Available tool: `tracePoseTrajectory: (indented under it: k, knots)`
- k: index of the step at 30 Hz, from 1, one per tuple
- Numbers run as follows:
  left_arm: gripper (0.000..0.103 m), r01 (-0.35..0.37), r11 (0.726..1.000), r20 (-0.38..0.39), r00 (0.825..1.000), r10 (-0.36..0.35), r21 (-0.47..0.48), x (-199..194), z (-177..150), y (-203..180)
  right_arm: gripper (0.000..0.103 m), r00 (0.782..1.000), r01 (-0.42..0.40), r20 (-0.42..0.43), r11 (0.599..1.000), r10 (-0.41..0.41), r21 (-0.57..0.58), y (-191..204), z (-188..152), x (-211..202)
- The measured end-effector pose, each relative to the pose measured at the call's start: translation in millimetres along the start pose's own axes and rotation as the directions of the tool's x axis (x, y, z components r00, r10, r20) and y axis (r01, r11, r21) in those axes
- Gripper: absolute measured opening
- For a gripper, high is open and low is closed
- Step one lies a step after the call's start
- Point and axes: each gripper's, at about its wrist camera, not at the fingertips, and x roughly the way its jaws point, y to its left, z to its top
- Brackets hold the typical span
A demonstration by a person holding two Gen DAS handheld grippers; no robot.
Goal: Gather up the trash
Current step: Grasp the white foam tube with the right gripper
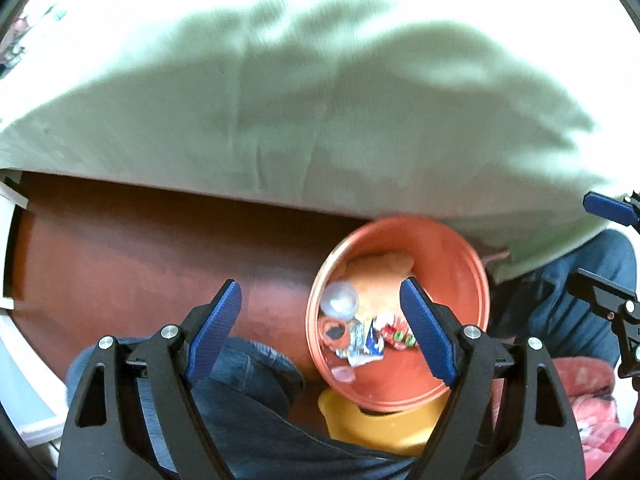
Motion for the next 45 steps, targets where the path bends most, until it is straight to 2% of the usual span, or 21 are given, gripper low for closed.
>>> tracePoseTrajectory:
  k: [4,8,13,15,21,26,27,29,31,33,35,38,45]
  knots:
    - [0.084,-0.005,1.0,0.082,0.997,0.007,-0.026,-27,10,6,0.09,0.998,-0.021,0.066,1.0,0.02,0.013,-6,16,-20]
    - [0.087,-0.003,0.999,0.146,0.989,0.011,-0.054,-44,19,10,0.09,0.988,0.034,0.15,0.999,-0.037,0.023,-22,47,-33]
    - [0.087,0.016,0.997,0.181,0.983,-0.001,-0.081,-56,29,14,0.09,0.968,0.097,0.224,0.993,-0.109,0.066,-50,109,-27]
    - [0.088,0.019,0.996,0.183,0.983,-0.002,-0.087,-57,32,14,0.09,0.962,0.119,0.24,0.99,-0.133,0.076,-62,145,-19]
    - [0.088,0.043,0.995,0.18,0.983,-0.025,-0.095,-57,35,13,0.088,0.971,0.086,0.207,0.986,-0.116,0.146,-83,231,24]
    - [0.088,0.052,0.992,0.178,0.984,-0.03,-0.118,-56,36,18,0.082,0.978,0.067,0.179,0.977,-0.104,0.202,-89,280,61]
    - [0.088,0.055,0.991,0.18,0.983,-0.032,-0.123,-57,36,19,0.079,0.981,0.067,0.167,0.975,-0.104,0.21,-90,284,67]
    - [0.088,0.066,0.99,0.179,0.983,-0.042,-0.129,-56,37,20,0.061,0.989,0.058,0.121,0.972,-0.087,0.228,-93,298,86]
    - [0.088,0.07,0.989,0.178,0.983,-0.046,-0.13,-54,38,20,0.056,0.99,0.069,0.103,0.969,-0.095,0.235,-94,305,94]
    - [0.088,0.072,0.989,0.174,0.983,-0.048,-0.129,-53,38,20,0.046,0.989,0.085,0.097,0.967,-0.111,0.239,-93,309,97]
    - [0.088,0.079,0.988,0.172,0.984,-0.056,-0.129,-53,39,19,0.025,0.991,0.063,0.098,0.966,-0.09,0.251,-94,309,95]
    - [0.088,0.08,0.989,0.177,0.982,-0.057,-0.124,-54,41,17,0.02,0.992,0.045,0.104,0.965,-0.074,0.258,-95,305,89]
    - [0.088,0.071,0.991,0.201,0.979,-0.046,-0.118,-61,47,14,0.018,0.989,-0.014,0.146,0.968,-0.024,0.252,-96,274,58]
